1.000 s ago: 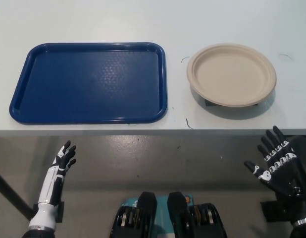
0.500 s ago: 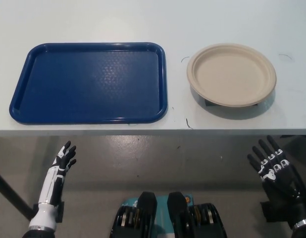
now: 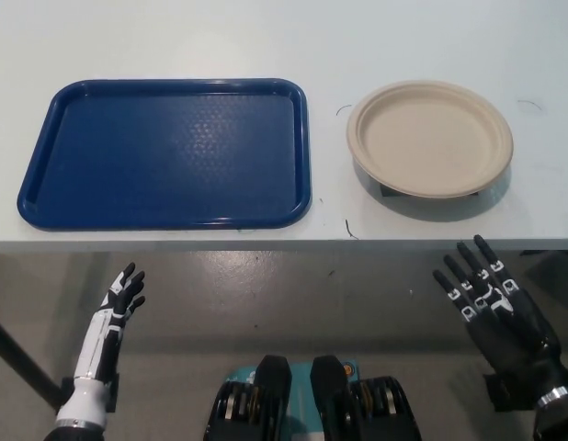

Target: Use the right hand to pick up a plate from a leveled surface and place it into a tray on the left side

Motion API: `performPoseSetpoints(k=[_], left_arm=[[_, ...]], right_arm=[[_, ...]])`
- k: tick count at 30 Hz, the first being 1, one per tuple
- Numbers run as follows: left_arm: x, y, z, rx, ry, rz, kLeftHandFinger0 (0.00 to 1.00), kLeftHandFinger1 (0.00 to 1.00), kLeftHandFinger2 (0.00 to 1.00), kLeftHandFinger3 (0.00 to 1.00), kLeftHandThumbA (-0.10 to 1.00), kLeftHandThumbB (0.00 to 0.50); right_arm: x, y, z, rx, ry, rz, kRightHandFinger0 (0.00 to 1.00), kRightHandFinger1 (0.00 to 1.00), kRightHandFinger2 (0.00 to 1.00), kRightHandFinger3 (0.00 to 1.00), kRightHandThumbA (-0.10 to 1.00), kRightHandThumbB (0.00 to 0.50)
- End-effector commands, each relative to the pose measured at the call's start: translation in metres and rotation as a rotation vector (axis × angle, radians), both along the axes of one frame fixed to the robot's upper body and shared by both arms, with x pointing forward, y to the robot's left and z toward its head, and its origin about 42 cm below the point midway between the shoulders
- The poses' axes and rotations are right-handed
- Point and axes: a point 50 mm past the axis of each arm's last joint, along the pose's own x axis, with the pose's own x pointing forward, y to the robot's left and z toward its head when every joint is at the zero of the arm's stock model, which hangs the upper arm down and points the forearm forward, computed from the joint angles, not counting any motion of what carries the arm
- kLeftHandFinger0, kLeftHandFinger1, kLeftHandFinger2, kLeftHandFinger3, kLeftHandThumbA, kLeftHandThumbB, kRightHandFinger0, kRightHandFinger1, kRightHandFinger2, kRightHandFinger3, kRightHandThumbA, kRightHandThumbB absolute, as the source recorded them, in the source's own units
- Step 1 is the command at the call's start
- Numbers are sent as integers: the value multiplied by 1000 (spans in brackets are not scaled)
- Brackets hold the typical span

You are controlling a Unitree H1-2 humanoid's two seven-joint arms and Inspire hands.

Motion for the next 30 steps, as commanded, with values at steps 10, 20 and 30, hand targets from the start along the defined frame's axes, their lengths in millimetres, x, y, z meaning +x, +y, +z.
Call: performPoseSetpoints(k=[10, 20, 30], left_arm=[[-2, 5, 15, 31, -88, -28, 1000, 1000, 1000, 1000, 997, 129], [-1, 6, 16, 36, -91, -31, 1000, 1000, 1000, 1000, 984, 140], [1, 6, 16, 49, -80, -36, 1000, 1000, 1000, 1000, 997, 143]], right_arm=[[30, 11, 48, 257, -142, 140, 1000, 1000, 1000, 1000, 1000, 430], [45, 6, 31, 299, -70, 123, 1000, 1000, 1000, 1000, 1000, 424], [35, -1, -5, 274, 7, 128, 1000, 1000, 1000, 1000, 1000, 427]])
